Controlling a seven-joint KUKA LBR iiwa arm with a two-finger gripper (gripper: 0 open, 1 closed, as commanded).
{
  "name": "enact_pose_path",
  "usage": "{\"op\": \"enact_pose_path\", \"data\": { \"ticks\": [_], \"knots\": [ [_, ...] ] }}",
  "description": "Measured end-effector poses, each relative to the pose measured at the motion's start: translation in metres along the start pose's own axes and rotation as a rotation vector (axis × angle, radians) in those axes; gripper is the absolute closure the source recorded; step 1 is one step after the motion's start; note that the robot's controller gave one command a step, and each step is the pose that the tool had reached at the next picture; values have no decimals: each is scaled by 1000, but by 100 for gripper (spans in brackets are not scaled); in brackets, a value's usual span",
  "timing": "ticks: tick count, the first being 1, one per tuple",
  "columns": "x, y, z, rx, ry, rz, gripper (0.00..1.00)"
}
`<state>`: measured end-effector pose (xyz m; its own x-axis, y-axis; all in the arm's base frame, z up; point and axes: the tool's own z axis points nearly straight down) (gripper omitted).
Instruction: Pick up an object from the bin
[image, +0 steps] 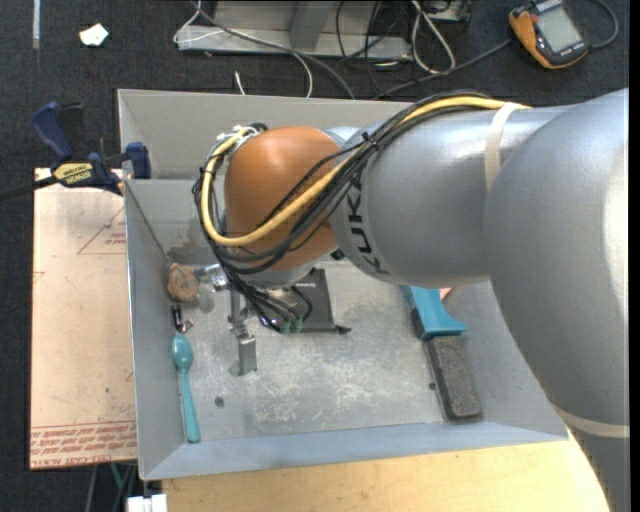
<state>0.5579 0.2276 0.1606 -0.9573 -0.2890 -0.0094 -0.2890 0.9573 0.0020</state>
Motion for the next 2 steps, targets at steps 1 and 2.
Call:
{"op": "enact_pose_path", "data": {
  "ticks": [1,2],
  "knots": [
    [13,-77,7,0,8,61,0],
    [-5,-58,13,0,7,105,0]
  ]
}}
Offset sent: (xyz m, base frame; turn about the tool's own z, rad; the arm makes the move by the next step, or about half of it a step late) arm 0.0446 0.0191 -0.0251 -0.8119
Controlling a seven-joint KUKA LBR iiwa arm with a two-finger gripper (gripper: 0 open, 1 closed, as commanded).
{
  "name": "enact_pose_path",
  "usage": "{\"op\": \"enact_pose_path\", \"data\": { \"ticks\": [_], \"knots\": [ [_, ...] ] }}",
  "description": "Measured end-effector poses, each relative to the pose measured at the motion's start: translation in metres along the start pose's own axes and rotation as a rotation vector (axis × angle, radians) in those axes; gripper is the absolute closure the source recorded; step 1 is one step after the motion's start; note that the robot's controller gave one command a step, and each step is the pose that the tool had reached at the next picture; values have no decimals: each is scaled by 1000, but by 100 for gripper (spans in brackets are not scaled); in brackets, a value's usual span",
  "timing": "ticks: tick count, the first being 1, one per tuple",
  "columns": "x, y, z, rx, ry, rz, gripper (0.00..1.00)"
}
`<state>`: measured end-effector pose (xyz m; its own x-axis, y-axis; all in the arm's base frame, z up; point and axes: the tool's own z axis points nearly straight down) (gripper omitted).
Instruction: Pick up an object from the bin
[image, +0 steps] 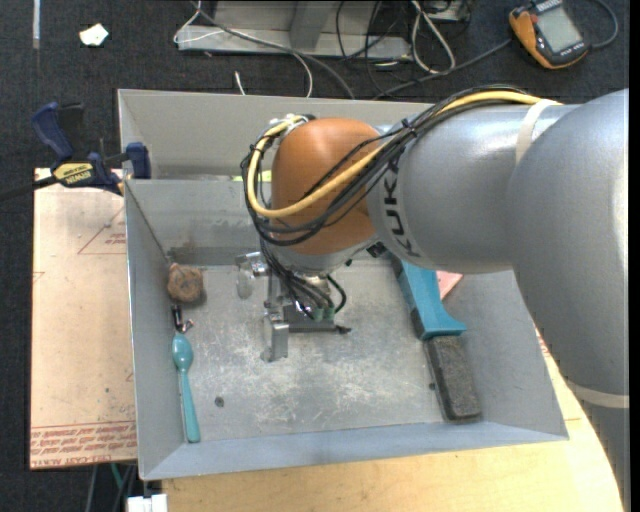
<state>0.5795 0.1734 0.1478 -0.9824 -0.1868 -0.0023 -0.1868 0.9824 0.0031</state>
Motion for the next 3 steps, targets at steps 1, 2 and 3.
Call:
{"op": "enact_pose_path", "data": {
  "ticks": [1,2,3],
  "knots": [
    [11,-59,45,2,-1,-141,0],
    [26,-61,76,-7,-3,176,100],
    [26,-61,76,-7,-3,176,100]
  ]
}}
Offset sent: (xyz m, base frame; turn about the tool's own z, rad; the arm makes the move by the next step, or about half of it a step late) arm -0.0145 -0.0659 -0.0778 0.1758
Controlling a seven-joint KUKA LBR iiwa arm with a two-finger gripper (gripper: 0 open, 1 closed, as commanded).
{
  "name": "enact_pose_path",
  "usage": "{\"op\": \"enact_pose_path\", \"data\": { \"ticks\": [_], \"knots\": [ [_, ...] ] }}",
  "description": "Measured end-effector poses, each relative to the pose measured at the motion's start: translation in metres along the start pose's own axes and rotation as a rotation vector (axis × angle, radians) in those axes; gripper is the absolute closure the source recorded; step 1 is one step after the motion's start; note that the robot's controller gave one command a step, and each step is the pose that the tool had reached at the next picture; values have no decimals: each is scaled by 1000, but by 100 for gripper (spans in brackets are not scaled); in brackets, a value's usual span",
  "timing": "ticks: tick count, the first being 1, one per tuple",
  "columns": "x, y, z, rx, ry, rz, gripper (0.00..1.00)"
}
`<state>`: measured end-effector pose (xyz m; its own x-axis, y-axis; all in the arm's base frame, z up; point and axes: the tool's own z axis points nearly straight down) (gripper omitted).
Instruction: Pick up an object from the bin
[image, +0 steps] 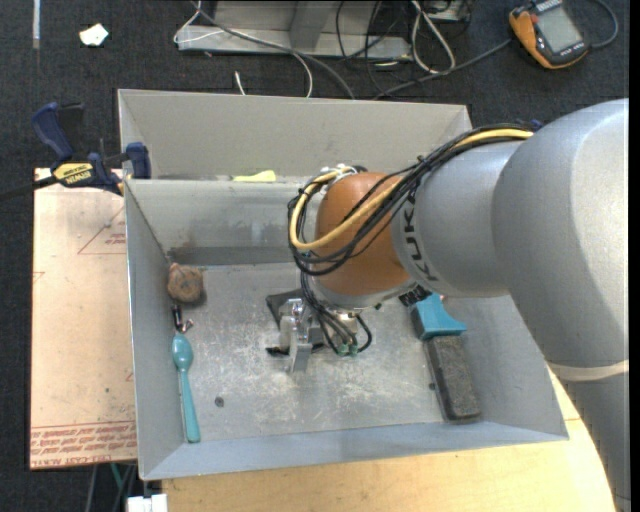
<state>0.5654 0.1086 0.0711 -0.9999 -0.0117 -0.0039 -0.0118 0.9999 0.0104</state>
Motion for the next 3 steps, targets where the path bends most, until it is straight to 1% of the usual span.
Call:
{"op": "enact_pose_path", "data": {
  "ticks": [1,2,3],
  "knots": [
    [3,0,-21,1,9,0,100],
    [0,1,-52,-2,-2,1,100],
    [0,1,-57,-2,-1,1,100]
  ]
}}
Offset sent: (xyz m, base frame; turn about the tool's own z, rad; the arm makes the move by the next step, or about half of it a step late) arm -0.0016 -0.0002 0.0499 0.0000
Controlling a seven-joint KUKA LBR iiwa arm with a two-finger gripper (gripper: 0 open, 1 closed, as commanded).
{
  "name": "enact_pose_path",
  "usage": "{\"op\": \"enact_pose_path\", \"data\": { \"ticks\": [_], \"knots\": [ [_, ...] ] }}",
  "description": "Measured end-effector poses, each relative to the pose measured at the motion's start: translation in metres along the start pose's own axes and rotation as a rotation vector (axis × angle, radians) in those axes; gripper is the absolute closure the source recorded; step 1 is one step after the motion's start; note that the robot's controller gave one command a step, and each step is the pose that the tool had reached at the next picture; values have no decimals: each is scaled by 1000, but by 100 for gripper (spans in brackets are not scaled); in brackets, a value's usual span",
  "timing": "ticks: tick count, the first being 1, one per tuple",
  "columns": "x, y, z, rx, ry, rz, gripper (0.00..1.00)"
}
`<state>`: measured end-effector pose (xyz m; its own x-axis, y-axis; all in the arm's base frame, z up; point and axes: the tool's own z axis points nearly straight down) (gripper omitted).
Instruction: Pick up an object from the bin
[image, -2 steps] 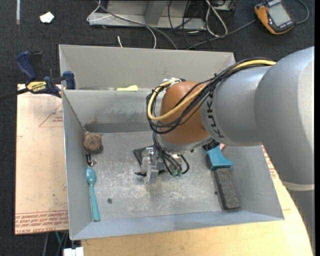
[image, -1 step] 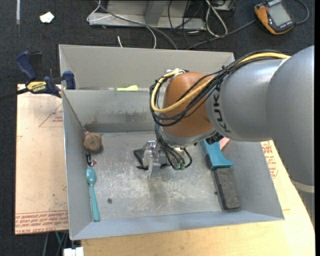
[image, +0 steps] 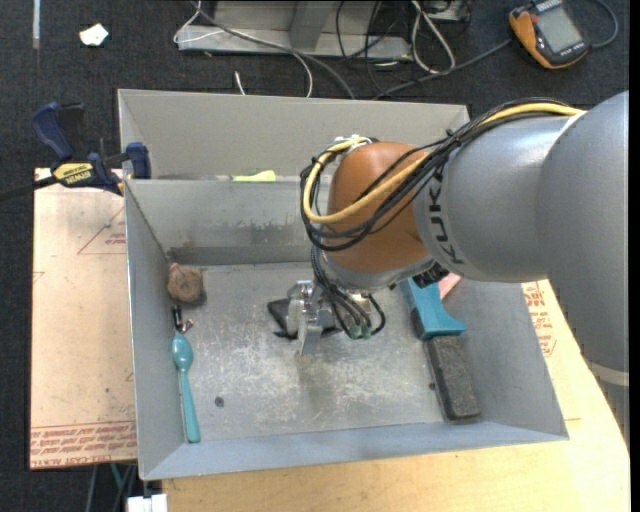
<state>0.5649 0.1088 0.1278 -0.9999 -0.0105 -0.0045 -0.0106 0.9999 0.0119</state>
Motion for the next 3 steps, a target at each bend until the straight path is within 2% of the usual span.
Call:
{"op": "enact_pose_path", "data": {
  "ticks": [3],
  "knots": [
    [-1,1,-37,-2,-3,1,100]
  ]
}}
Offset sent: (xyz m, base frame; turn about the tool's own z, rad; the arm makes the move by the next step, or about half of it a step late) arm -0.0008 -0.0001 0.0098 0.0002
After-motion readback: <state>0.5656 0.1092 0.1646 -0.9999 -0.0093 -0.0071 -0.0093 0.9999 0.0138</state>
